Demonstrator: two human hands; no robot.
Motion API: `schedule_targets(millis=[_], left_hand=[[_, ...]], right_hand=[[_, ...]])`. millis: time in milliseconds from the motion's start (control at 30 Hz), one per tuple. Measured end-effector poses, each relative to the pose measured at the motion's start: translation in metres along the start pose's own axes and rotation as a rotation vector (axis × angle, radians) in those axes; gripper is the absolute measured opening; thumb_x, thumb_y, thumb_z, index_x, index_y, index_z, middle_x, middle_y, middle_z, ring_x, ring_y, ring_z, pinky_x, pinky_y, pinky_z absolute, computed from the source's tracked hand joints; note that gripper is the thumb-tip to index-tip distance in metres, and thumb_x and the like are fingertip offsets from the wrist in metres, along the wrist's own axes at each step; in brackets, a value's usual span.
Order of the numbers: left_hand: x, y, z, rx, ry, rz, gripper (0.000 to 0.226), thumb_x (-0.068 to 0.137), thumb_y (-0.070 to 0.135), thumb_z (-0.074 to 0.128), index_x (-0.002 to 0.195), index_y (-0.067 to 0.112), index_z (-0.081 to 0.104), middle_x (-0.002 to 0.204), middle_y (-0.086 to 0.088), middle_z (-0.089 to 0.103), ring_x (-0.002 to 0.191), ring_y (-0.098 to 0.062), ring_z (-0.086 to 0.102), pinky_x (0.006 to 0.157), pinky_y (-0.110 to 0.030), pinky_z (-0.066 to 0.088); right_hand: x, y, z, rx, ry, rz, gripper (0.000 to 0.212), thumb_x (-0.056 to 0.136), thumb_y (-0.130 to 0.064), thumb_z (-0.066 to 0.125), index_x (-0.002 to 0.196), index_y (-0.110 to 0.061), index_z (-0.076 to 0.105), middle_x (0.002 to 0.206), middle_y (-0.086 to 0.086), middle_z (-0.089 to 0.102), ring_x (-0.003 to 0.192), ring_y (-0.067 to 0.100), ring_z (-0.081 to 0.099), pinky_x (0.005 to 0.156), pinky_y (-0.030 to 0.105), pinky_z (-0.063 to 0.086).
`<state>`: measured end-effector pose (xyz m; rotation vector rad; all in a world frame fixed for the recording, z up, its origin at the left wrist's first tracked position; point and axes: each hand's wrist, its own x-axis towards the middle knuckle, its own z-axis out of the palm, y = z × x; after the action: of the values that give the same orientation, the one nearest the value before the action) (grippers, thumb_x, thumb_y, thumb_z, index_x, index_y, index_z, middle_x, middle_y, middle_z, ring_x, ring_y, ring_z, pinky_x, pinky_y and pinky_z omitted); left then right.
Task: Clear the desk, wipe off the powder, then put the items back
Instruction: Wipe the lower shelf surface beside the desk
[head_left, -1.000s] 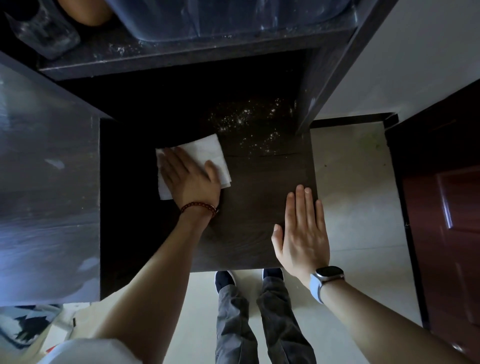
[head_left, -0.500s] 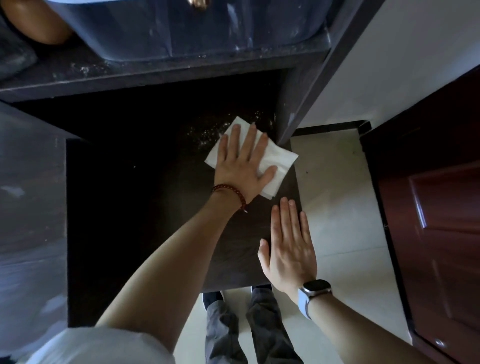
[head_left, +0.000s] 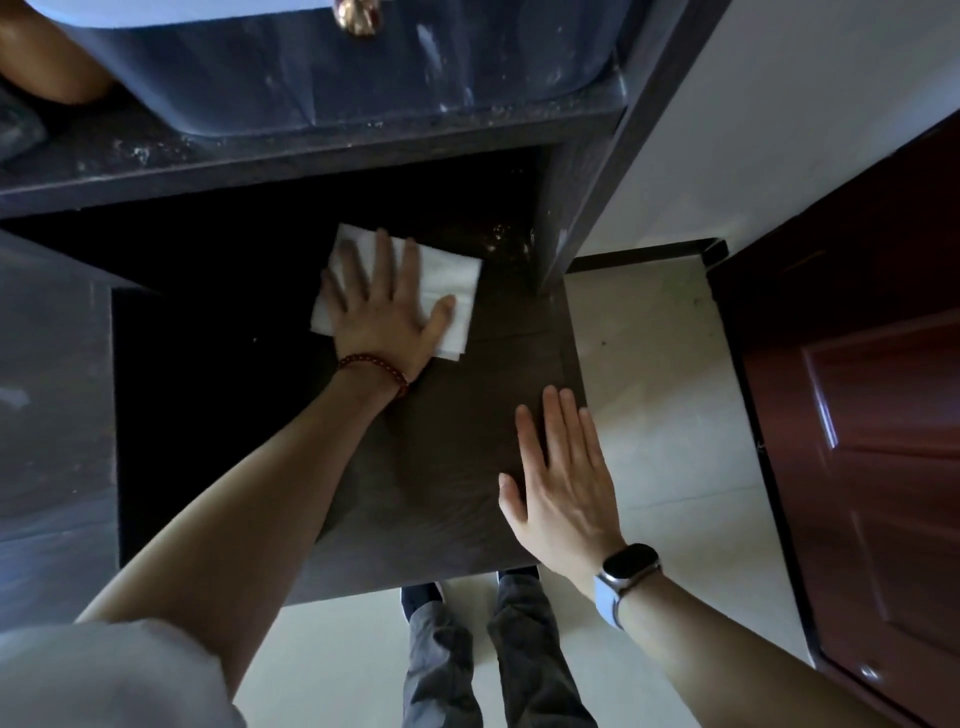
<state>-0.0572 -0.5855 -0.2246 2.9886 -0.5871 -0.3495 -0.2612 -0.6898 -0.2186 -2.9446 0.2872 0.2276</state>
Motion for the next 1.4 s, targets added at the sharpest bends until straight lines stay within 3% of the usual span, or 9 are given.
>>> schedule_targets(millis=[167,400,667,767,933,1067,1167,1233,1400], left_hand=[[0.014,0.043,0.002,0.091,-0.016,0.249,0.068,0.088,0.059,0.024,0.144,0.029,0.001,0.156,-0.007,-0.003,0.139,-0.041,-0.01,0.109,-0.06,-0.006],[0.039,0.062,0.002,0.088,0.008,0.339,0.06,0.094,0.041,0.022,0.145,0.016,0.002,0.156,-0.008,0.001,0.142,-0.03,-0.005,0.113,-0.051,-0.003],[0.032,-0.012,-0.006,-0.077,0.062,-0.062,0.064,0.093,0.046,0.028,0.144,0.014,0.007,0.155,-0.012,0.004,0.141,-0.035,-0.001,0.113,-0.053,0.004],[0.03,0.007,-0.006,-0.096,0.054,-0.203,0.065,0.093,0.045,0.029,0.145,0.014,0.005,0.155,-0.012,0.002,0.141,-0.038,-0.005,0.113,-0.056,0.001],[0.041,0.08,0.003,-0.031,0.017,0.172,0.059,0.094,0.039,0.025,0.145,0.019,0.004,0.156,-0.007,0.002,0.142,-0.031,-0.006,0.113,-0.05,-0.004],[0.042,0.074,-0.002,-0.103,0.055,0.231,0.053,0.094,0.032,0.033,0.143,0.015,0.02,0.151,-0.019,0.016,0.141,-0.033,0.008,0.114,-0.049,0.003],[0.025,0.072,-0.009,-0.27,0.053,0.308,0.045,0.092,0.023,0.044,0.133,0.005,0.04,0.14,-0.025,0.031,0.13,-0.038,0.03,0.112,-0.047,0.024],[0.005,0.075,-0.006,-0.379,0.013,0.317,0.044,0.091,0.017,0.047,0.132,0.003,0.041,0.142,-0.023,0.034,0.132,-0.035,0.031,0.112,-0.045,0.028],[-0.016,0.07,-0.004,-0.415,-0.002,0.362,0.047,0.094,0.021,0.043,0.138,0.007,0.032,0.15,-0.019,0.023,0.14,-0.029,0.017,0.113,-0.029,0.01]], right_hand=[[0.011,0.013,0.001,0.055,0.081,-0.064,0.055,0.078,-0.041,0.05,0.125,-0.012,0.05,0.13,0.021,0.05,0.123,0.035,0.037,0.109,0.049,0.021],[0.012,0.015,0.003,0.079,0.106,-0.074,0.053,0.078,-0.04,0.051,0.124,-0.013,0.049,0.129,0.02,0.051,0.122,0.034,0.037,0.109,0.048,0.022],[0.011,0.015,0.004,0.086,0.122,-0.078,0.051,0.079,-0.038,0.049,0.124,-0.013,0.049,0.13,0.021,0.051,0.123,0.034,0.035,0.11,0.048,0.021],[0.011,0.014,0.003,0.111,0.132,-0.069,0.051,0.079,-0.037,0.051,0.123,-0.012,0.051,0.13,0.02,0.051,0.124,0.034,0.036,0.11,0.049,0.023],[0.012,0.015,0.003,0.172,0.148,-0.05,0.049,0.077,-0.033,0.054,0.122,-0.013,0.051,0.129,0.019,0.051,0.123,0.033,0.037,0.11,0.047,0.024],[0.012,0.015,0.004,0.163,0.152,-0.053,0.049,0.077,-0.032,0.053,0.122,-0.012,0.052,0.129,0.019,0.051,0.123,0.034,0.038,0.11,0.048,0.025],[0.011,0.015,0.004,0.157,0.153,-0.053,0.049,0.077,-0.032,0.054,0.122,-0.012,0.053,0.128,0.02,0.051,0.123,0.034,0.038,0.11,0.048,0.025],[0.011,0.015,0.004,0.154,0.146,-0.053,0.048,0.077,-0.032,0.053,0.121,-0.012,0.053,0.128,0.02,0.052,0.123,0.034,0.038,0.109,0.048,0.026],[0.011,0.014,0.004,0.145,0.153,-0.056,0.048,0.078,-0.033,0.051,0.121,-0.011,0.053,0.126,0.02,0.053,0.123,0.034,0.038,0.11,0.046,0.021]])
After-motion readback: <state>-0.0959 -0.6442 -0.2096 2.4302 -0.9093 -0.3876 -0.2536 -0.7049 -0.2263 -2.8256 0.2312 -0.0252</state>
